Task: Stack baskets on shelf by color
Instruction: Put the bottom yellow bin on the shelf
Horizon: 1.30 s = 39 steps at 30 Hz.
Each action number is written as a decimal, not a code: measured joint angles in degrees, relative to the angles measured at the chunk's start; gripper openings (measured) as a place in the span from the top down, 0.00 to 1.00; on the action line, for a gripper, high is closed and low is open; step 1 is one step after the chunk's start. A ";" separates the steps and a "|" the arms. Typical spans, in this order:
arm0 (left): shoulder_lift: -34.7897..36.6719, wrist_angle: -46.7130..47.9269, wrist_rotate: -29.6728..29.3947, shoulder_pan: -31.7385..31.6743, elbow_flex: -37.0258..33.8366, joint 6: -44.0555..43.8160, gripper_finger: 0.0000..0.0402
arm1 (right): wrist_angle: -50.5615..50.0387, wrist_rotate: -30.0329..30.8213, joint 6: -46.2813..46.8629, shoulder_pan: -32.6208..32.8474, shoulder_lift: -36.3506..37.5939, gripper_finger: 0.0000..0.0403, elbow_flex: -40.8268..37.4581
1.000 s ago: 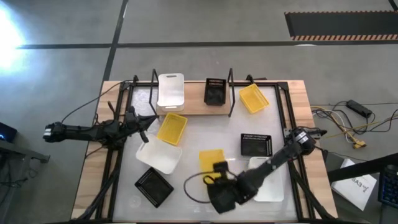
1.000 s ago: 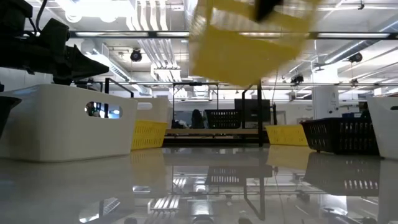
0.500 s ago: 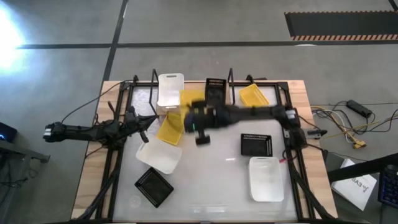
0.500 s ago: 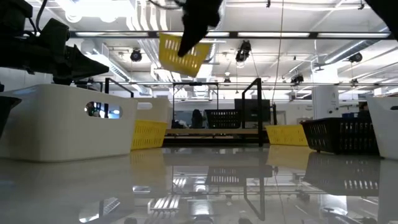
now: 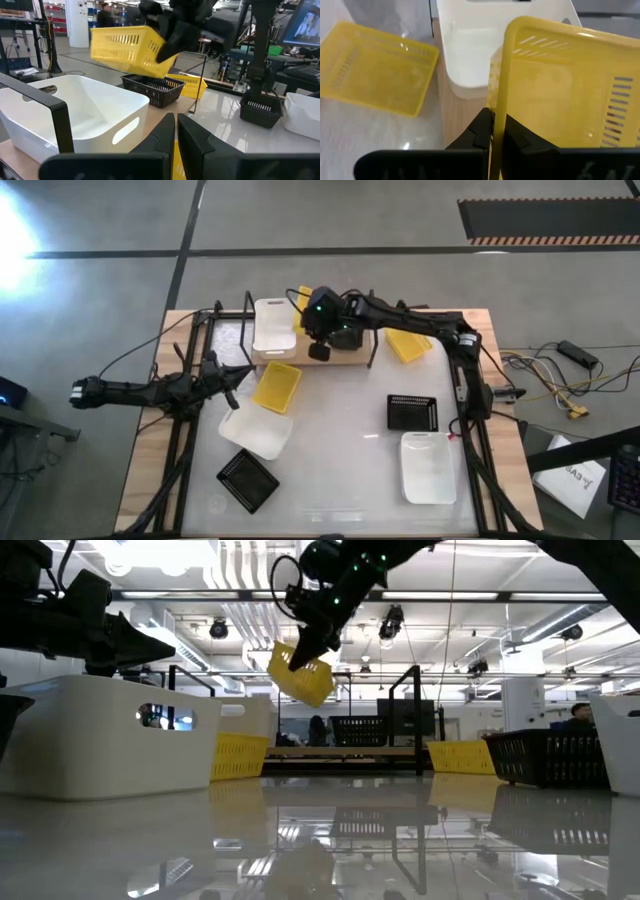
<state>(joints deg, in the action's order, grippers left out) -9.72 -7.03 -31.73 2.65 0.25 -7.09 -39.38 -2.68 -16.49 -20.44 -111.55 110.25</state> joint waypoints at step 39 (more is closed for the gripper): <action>-0.02 0.00 -0.01 -0.01 0.00 0.00 0.99 | 5.32 2.78 -2.26 0.28 -0.80 0.98 -8.52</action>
<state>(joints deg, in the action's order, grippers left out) -9.74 -7.03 -31.74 2.64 0.25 -7.09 -34.06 0.10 -18.75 -20.16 -112.35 101.73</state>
